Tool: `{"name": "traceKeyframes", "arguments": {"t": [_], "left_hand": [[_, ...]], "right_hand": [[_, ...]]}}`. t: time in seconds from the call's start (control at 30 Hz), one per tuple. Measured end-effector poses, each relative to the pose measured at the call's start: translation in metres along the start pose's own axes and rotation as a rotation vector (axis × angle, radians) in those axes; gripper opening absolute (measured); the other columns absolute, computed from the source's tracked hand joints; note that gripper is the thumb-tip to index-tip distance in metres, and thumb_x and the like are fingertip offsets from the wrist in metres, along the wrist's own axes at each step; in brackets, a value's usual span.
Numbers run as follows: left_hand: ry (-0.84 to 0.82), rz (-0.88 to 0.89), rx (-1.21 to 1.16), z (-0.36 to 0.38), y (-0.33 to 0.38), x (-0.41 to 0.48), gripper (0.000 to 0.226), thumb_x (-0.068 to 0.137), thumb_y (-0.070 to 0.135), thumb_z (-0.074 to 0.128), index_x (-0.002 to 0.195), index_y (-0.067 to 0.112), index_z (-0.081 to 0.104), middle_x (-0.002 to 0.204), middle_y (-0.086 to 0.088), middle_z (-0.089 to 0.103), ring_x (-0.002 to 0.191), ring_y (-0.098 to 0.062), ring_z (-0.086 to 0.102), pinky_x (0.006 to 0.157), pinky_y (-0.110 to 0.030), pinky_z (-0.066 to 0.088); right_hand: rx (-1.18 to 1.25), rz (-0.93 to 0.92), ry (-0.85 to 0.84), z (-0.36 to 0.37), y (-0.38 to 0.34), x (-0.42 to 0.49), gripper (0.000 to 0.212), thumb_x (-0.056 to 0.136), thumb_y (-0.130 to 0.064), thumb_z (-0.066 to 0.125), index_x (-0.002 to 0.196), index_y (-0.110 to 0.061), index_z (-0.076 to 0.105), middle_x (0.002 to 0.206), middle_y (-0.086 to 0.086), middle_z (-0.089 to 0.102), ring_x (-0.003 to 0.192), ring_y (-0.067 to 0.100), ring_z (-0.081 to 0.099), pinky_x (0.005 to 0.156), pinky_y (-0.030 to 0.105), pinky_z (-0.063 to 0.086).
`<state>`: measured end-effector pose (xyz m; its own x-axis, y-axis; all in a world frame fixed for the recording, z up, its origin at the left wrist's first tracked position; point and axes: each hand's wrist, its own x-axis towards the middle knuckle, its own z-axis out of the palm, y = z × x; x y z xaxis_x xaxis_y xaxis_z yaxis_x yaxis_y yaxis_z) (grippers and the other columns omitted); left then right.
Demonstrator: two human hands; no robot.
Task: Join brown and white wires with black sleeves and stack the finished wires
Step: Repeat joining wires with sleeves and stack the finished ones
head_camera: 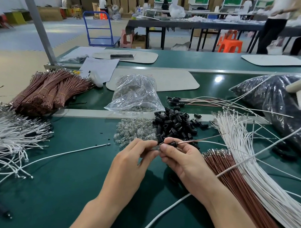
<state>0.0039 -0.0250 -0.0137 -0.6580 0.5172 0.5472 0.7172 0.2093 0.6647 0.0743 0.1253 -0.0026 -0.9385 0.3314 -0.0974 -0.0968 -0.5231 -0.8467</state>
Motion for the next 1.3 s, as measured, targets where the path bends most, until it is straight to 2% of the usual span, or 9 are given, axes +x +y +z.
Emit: {"name": "traceKeyframes", "arguments": {"t": [0.1,0.37,0.43,0.5,0.57,0.67,0.87,1.07,1.3], "left_hand": [[0.006,0.008,-0.015,-0.0003,-0.0009,-0.0007,0.016,0.093,0.029,0.068,0.109,0.026,0.071,0.095,0.018,0.065,0.090,-0.004,0.067,0.078,-0.025,0.053],[0.017,0.018,-0.009,0.0009,-0.0001,-0.0010,0.012,0.093,0.030,0.067,0.104,0.028,0.071,0.093,0.020,0.064,0.088,-0.003,0.066,0.076,-0.020,0.051],[0.018,0.021,0.002,0.0005,0.0007,-0.0012,0.011,0.094,0.031,0.067,0.104,0.029,0.070,0.092,0.019,0.064,0.087,-0.003,0.066,0.076,-0.020,0.051],[0.040,0.022,-0.002,0.0001,0.0014,-0.0004,0.009,0.094,0.029,0.068,0.103,0.030,0.070,0.092,0.018,0.065,0.087,-0.004,0.066,0.077,-0.018,0.051],[0.080,0.013,-0.016,-0.0011,0.0015,0.0008,0.009,0.094,0.027,0.068,0.103,0.028,0.070,0.092,0.017,0.066,0.086,-0.004,0.066,0.078,-0.016,0.050],[0.134,-0.005,-0.025,-0.0045,0.0001,0.0022,0.010,0.094,0.028,0.066,0.103,0.025,0.071,0.091,0.017,0.066,0.086,-0.003,0.065,0.079,-0.014,0.048],[0.114,-0.022,-0.046,-0.0030,0.0001,0.0021,0.009,0.095,0.027,0.067,0.103,0.024,0.071,0.091,0.016,0.066,0.087,-0.006,0.066,0.080,-0.016,0.049],[0.108,-0.046,-0.099,-0.0020,-0.0008,0.0014,0.009,0.095,0.030,0.066,0.103,0.027,0.070,0.093,0.016,0.067,0.089,-0.008,0.067,0.080,-0.015,0.049],[0.115,-0.046,-0.124,-0.0016,-0.0027,0.0010,0.010,0.095,0.031,0.066,0.105,0.030,0.069,0.095,0.018,0.068,0.089,-0.006,0.068,0.080,-0.016,0.050]], "right_hand": [[0.003,0.004,0.011,0.0009,0.0001,0.0002,0.021,0.058,-0.019,0.086,0.078,-0.021,0.080,0.075,0.007,0.071,0.065,0.011,0.068,0.063,0.018,0.056],[-0.007,0.017,-0.010,0.0016,-0.0015,-0.0022,0.015,0.064,-0.014,0.081,0.078,-0.018,0.080,0.074,0.006,0.071,0.065,0.011,0.068,0.064,0.018,0.056],[-0.007,0.019,-0.020,0.0008,-0.0008,-0.0023,0.024,0.067,-0.014,0.081,0.090,-0.014,0.076,0.078,0.008,0.072,0.068,0.012,0.070,0.066,0.019,0.056],[0.010,0.020,-0.025,0.0018,-0.0002,-0.0021,0.043,0.072,-0.018,0.081,0.111,-0.009,0.065,0.084,0.009,0.074,0.076,0.015,0.073,0.068,0.021,0.057],[0.032,0.020,-0.006,0.0040,-0.0004,-0.0015,0.052,0.077,-0.030,0.080,0.119,-0.009,0.058,0.090,0.009,0.075,0.083,0.019,0.074,0.070,0.023,0.057],[0.070,0.038,0.088,0.0051,-0.0033,0.0001,0.048,0.079,-0.044,0.071,0.112,-0.009,0.065,0.092,0.013,0.076,0.081,0.022,0.074,0.067,0.025,0.058],[0.073,0.017,0.074,0.0050,-0.0024,-0.0005,0.025,0.076,-0.036,0.074,0.089,-0.016,0.082,0.087,0.011,0.076,0.074,0.017,0.073,0.065,0.023,0.058],[0.035,0.011,0.059,0.0060,-0.0043,-0.0009,0.024,0.078,-0.035,0.073,0.087,-0.015,0.082,0.086,0.009,0.076,0.073,0.013,0.072,0.064,0.020,0.057],[0.083,0.025,0.014,0.0045,-0.0059,-0.0024,0.020,0.082,-0.024,0.070,0.098,-0.017,0.081,0.089,0.005,0.076,0.078,0.012,0.073,0.068,0.022,0.057]]}}
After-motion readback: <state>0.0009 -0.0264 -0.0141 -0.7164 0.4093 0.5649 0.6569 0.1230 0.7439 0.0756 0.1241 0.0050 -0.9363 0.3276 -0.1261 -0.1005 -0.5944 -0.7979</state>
